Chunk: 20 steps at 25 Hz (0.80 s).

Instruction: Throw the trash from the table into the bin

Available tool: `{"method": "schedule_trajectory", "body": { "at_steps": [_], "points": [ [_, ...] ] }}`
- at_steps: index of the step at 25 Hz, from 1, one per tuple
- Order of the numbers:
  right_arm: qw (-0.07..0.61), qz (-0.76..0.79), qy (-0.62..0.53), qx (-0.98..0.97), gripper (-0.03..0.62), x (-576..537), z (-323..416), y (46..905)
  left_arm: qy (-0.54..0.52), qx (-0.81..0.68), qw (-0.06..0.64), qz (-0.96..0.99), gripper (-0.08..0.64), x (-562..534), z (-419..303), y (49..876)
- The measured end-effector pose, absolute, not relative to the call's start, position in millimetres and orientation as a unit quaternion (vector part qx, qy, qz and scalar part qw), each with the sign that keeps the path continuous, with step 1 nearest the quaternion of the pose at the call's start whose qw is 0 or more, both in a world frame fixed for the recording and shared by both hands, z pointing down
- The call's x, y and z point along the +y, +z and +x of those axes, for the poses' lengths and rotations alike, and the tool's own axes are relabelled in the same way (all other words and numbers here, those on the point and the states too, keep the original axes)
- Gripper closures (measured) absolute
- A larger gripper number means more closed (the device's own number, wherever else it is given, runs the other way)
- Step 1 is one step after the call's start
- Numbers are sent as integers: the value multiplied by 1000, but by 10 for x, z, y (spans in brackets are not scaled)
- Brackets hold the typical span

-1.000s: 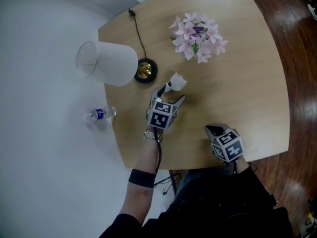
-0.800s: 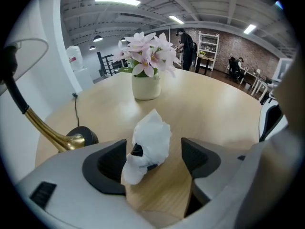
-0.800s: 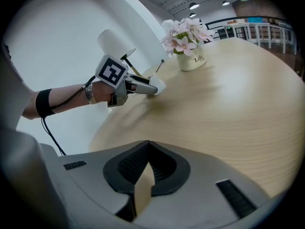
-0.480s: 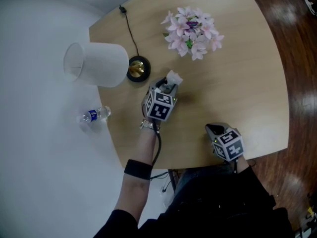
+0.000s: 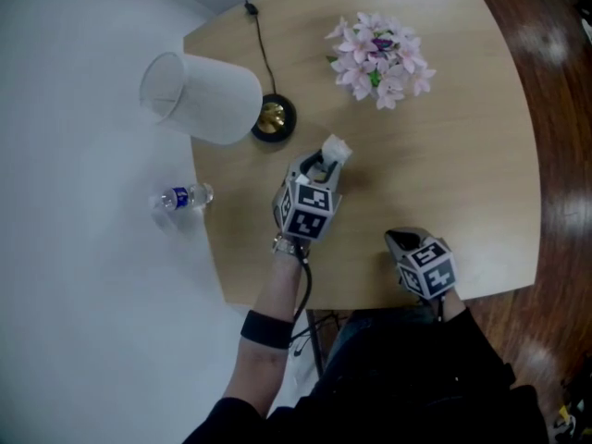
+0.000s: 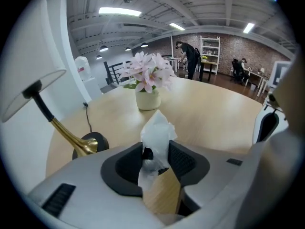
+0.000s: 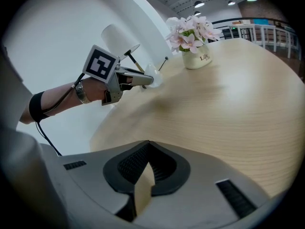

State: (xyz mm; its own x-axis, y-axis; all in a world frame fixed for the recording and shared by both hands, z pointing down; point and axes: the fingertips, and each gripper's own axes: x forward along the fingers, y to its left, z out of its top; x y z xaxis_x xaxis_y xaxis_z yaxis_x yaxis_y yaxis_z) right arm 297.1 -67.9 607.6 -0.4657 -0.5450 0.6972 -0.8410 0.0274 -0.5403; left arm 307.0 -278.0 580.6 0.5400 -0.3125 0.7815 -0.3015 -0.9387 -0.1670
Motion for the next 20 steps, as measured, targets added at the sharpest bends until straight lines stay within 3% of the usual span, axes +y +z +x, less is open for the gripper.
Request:
{"method": "schedule_trajectory", "body": {
  "at_steps": [20],
  "points": [
    [241, 383, 406, -794, 584, -315, 1611, 5607, -402, 306, -109, -856, 394, -1257, 1023, 5347]
  ]
}}
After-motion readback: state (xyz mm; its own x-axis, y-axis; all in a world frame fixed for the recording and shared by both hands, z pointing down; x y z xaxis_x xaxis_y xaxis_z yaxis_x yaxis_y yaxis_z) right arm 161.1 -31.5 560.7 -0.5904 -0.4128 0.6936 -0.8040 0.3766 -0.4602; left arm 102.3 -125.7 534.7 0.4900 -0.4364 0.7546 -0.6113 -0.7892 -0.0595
